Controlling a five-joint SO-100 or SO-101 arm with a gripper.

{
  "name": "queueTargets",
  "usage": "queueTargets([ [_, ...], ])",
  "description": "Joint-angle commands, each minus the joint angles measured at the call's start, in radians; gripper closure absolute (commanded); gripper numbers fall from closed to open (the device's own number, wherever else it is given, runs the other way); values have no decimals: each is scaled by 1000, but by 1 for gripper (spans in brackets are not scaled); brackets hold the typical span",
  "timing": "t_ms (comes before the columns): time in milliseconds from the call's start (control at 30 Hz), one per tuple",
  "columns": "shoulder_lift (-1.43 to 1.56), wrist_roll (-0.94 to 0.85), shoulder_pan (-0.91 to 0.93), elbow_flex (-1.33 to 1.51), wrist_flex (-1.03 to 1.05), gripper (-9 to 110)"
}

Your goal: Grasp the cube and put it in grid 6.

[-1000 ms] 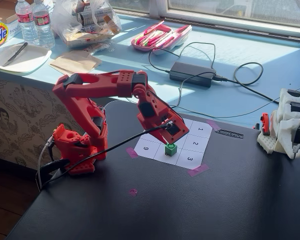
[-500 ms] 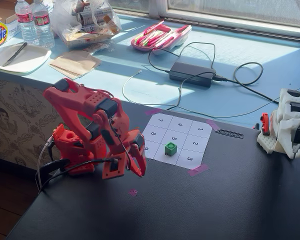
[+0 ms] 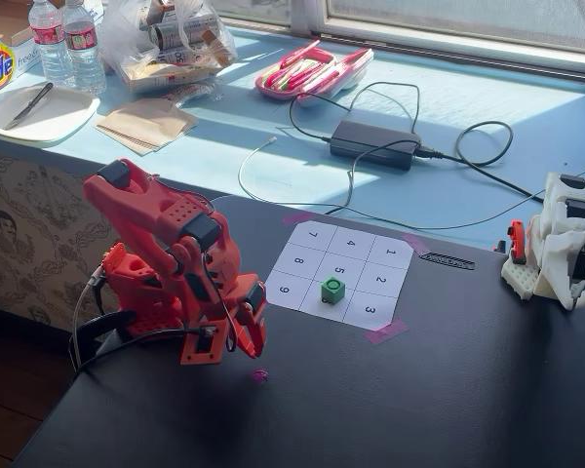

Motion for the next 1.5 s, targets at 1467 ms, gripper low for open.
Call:
queueTargets([
  [1467, 457, -80, -71, 250, 69, 101],
])
